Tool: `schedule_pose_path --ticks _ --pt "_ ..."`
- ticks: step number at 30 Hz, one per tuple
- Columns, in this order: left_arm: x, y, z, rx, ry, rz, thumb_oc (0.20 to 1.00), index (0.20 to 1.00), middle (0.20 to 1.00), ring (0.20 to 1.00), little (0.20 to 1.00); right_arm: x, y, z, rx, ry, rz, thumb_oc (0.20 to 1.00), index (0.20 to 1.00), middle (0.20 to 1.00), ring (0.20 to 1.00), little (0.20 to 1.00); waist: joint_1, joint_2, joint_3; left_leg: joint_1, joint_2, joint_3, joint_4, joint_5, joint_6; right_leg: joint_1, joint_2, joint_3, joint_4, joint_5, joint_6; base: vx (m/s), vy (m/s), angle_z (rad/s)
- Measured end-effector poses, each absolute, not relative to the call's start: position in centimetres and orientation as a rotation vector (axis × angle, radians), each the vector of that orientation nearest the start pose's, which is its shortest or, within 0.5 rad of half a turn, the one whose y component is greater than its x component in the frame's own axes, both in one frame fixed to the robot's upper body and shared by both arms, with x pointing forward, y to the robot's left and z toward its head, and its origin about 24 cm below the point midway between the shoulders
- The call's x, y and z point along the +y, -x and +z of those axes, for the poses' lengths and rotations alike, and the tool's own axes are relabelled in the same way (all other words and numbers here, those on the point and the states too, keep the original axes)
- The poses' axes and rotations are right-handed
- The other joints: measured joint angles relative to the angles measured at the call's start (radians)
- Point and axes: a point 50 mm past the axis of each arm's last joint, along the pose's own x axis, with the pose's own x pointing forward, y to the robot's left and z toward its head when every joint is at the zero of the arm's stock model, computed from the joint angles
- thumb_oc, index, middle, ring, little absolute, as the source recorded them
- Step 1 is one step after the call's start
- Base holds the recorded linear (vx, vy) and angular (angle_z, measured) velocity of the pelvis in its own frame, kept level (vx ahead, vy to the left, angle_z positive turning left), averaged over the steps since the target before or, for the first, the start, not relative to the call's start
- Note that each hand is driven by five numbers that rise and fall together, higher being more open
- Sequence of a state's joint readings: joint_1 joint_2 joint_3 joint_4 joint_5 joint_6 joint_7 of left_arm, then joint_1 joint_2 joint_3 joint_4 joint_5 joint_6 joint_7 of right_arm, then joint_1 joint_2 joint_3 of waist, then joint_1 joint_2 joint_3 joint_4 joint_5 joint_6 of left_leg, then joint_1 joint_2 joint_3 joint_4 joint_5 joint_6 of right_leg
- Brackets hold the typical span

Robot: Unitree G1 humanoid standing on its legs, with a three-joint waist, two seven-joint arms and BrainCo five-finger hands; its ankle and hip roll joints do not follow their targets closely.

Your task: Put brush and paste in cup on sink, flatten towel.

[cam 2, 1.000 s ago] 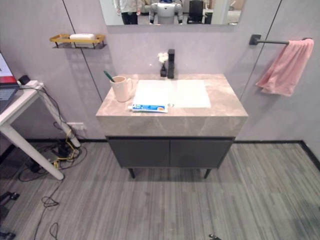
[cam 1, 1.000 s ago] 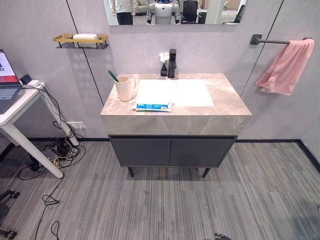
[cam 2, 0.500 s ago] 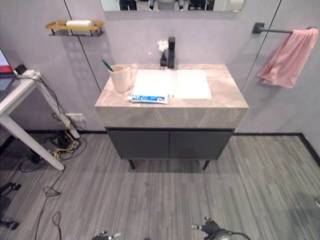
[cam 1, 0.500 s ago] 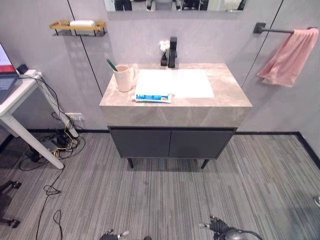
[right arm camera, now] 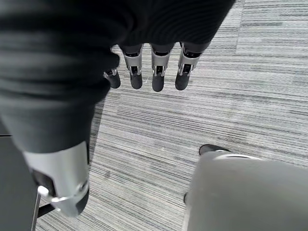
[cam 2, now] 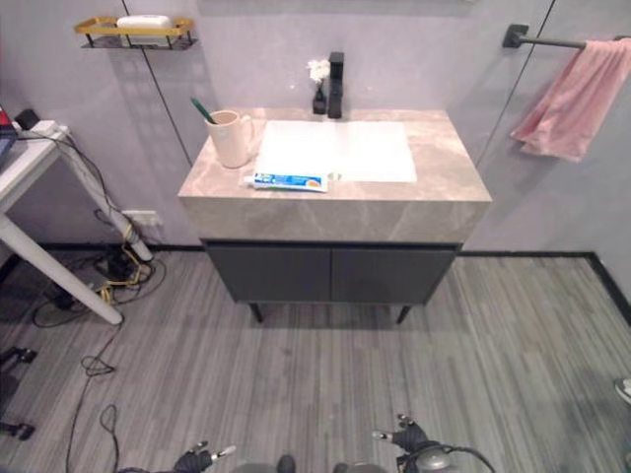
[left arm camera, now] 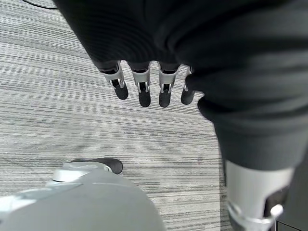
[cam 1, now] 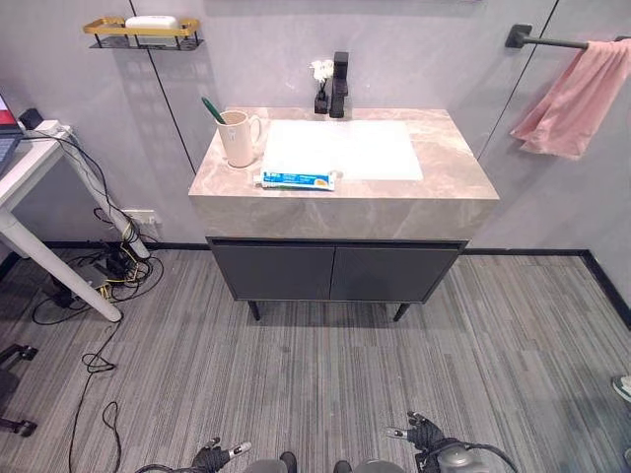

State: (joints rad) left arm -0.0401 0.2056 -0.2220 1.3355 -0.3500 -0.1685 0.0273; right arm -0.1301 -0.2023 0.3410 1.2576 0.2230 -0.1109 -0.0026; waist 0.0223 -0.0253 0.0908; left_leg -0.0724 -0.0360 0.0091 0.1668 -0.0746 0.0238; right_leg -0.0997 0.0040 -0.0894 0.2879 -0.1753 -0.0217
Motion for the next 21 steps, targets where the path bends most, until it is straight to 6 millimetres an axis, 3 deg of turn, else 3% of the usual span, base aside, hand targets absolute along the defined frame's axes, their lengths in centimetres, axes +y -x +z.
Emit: schedule_pose_path --ticks 5,8,11,13,15,16,17,20,21 --pt "21.9 -10.3 -16.0 1.091 -0.094 0.154 1.0 1.0 1.0 1.0 1.0 -19.5 -14.8 -15.0 1.014 0.284 0.112 1.0 1.0 1.0 1.0 1.0 0.007 0.001 0.005 -0.018 -0.029 0.01 0.02 -0.019 0.03 -0.024 -0.017 0.026 0.019 0.006 0.022 -0.04 0.17 -0.09" --pt "22.0 -11.5 -15.5 1.035 -0.109 0.132 1.0 1.0 1.0 1.0 1.0 -18.9 -16.0 -14.4 0.942 0.385 0.212 1.0 1.0 1.0 1.0 1.0 0.014 -0.003 0.036 -0.032 -0.032 0.021 0.041 -0.024 0.044 -0.07 -0.032 0.026 0.115 0.008 0.049 -0.04 0.088 -0.09" --pt "22.4 -12.1 -15.2 0.997 -0.134 0.127 1.0 1.0 1.0 1.0 1.0 -18.2 -17.8 -13.3 0.855 0.415 0.253 1.0 1.0 1.0 1.0 1.0 0.02 -0.009 0.089 -0.021 -0.026 0.056 0.043 -0.039 0.062 -0.163 -0.05 0.025 0.277 0.033 0.118 0.06 0.092 -0.29" --pt "22.4 -11.8 -15.3 1.004 -0.129 0.133 1.0 1.0 1.0 1.0 1.0 -18.0 -18.3 -13.0 0.829 0.412 0.258 1.0 1.0 1.0 1.0 1.0 0.013 -0.005 0.111 -0.016 -0.034 0.062 0.037 -0.044 0.07 -0.206 -0.081 0.004 0.306 0.034 0.122 0.14 0.019 -0.25" --pt "22.4 -11.1 -15.5 1.032 -0.127 0.143 1.0 1.0 1.0 1.0 1.0 -18.0 -17.9 -13.1 0.827 0.428 0.271 1.0 1.0 1.0 1.0 1.0 0.012 -0.008 0.119 0.008 -0.04 0.064 0.014 -0.044 0.07 -0.217 -0.109 -0.004 0.19 0.041 0.124 0.14 -0.027 -0.15" --pt "22.5 -10.8 -15.6 1.041 -0.129 0.147 1.0 1.0 1.0 1.0 1.0 -18.1 -17.6 -13.2 0.834 0.435 0.276 1.0 1.0 1.0 1.0 1.0 0.012 -0.007 0.12 0.015 -0.045 0.064 0.008 -0.044 0.07 -0.222 -0.126 -0.003 0.128 0.057 0.141 0.21 -0.078 -0.01" --pt "22.6 -10.8 -15.6 1.045 -0.131 0.156 1.0 1.0 1.0 1.0 1.0 -18.0 -17.6 -13.2 0.833 0.447 0.285 1.0 1.0 1.0 1.0 1.0 0.009 -0.018 0.121 0.02 -0.054 0.065 0.008 -0.045 0.081 -0.238 -0.158 -0.001 -0.013 0.112 0.182 0.19 -0.079 0.08" --pt "22.9 -11.0 -15.5 1.036 -0.125 0.184 1.0 1.0 1.0 1.0 1.0 -18.1 -18.0 -13.0 0.822 0.467 0.291 1.0 1.0 1.0 1.0 1.0 0.003 -0.035 0.125 0.02 -0.062 0.05 0.003 -0.048 0.085 -0.248 -0.178 0.004 -0.163 0.18 0.188 0.12 -0.08 0.21" --pt "22.9 -11.2 -15.4 1.027 -0.117 0.193 1.0 1.0 1.0 1.0 1.0 -18.2 -18.0 -13.0 0.821 0.48 0.298 1.0 1.0 1.0 1.0 1.0 0.004 -0.036 0.126 0.028 -0.059 0.038 -0.003 -0.053 0.078 -0.248 -0.175 0.02 -0.148 0.192 0.172 0.06 -0.055 0.35"
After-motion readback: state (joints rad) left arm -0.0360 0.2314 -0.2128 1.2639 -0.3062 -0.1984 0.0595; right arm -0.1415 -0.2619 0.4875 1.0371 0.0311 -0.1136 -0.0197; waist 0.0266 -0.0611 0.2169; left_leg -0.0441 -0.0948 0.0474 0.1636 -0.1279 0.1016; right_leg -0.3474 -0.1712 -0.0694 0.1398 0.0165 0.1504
